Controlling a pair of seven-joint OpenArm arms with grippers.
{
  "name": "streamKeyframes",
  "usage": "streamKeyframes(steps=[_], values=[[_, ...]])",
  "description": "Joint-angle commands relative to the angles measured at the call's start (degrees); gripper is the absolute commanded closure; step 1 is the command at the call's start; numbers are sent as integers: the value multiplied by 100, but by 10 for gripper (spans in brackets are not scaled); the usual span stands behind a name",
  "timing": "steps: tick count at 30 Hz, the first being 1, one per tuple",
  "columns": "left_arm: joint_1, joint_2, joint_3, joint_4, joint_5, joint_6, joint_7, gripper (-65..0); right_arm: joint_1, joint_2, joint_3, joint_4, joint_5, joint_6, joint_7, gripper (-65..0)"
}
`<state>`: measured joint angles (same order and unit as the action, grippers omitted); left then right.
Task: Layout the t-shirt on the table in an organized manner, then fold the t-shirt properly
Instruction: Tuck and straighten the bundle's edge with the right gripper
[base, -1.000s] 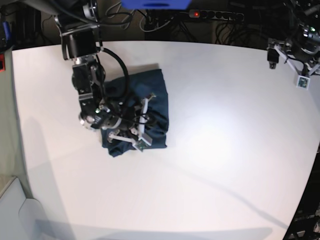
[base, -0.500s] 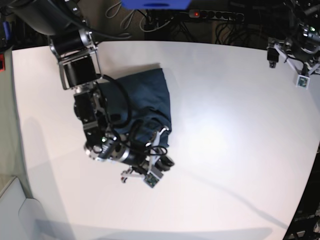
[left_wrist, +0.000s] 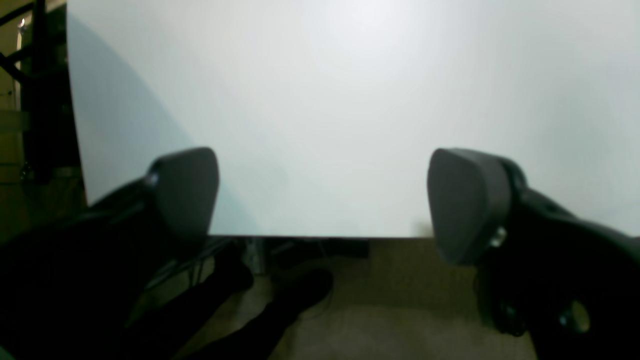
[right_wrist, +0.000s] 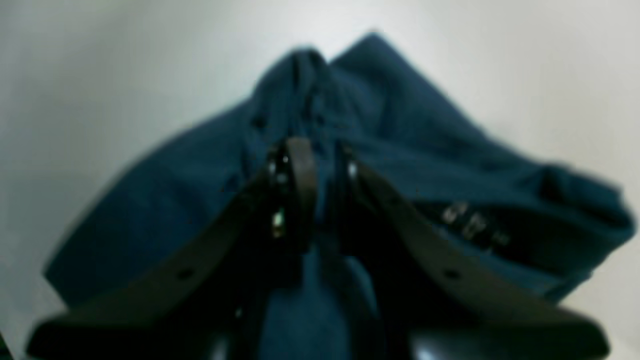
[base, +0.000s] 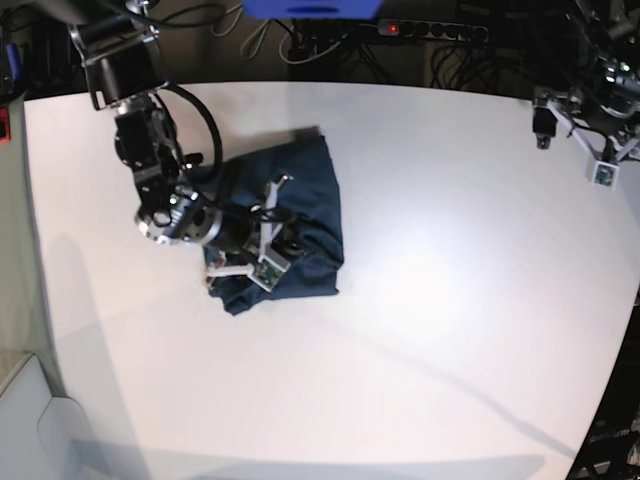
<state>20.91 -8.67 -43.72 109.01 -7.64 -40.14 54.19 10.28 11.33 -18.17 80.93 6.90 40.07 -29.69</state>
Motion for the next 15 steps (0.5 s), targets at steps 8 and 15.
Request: streamKeyframes(steps=[8, 15], values=[[-3, -78, 60, 66, -58, 14, -61, -650, 453, 93, 20, -888, 115, -7, 178, -77], [-38, -78, 60, 57, -58, 14, -61, -650, 453, 313, -385, -932, 106, -7, 178, -77]])
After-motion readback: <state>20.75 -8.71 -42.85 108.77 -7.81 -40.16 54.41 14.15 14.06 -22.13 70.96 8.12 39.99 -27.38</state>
